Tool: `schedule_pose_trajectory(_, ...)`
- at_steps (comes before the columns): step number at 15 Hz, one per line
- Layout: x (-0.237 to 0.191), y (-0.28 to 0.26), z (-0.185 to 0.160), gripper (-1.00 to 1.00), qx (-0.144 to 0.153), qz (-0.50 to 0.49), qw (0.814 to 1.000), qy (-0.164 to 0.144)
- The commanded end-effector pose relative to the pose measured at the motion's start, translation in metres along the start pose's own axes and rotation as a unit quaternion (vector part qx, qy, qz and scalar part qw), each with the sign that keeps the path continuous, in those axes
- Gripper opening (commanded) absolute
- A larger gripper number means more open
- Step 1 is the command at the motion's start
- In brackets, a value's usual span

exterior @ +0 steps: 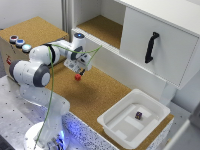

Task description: Put the pink object inside the left cabinet

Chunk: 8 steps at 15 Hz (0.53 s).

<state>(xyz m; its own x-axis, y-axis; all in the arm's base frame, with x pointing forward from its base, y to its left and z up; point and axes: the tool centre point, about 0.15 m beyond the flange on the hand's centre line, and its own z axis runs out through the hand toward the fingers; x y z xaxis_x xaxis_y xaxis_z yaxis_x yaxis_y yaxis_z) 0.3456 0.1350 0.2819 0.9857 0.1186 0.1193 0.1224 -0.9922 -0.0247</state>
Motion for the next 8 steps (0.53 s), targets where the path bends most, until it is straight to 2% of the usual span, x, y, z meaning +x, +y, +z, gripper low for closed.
schedule_pose_trajectory(1,-0.012,-0.012,0.037,1.0,-0.067,0.018,0.995,0.067)
schedule_pose_trajectory(4,0.005,-0.002,0.054,1.0,-0.03,0.041,0.998,0.049)
schedule_pose_trajectory(7,0.021,0.001,0.069,1.0,-0.013,0.041,0.999,0.03)
schedule_pose_trajectory(8,0.026,0.001,0.07,1.0,-0.017,0.037,0.999,0.028)
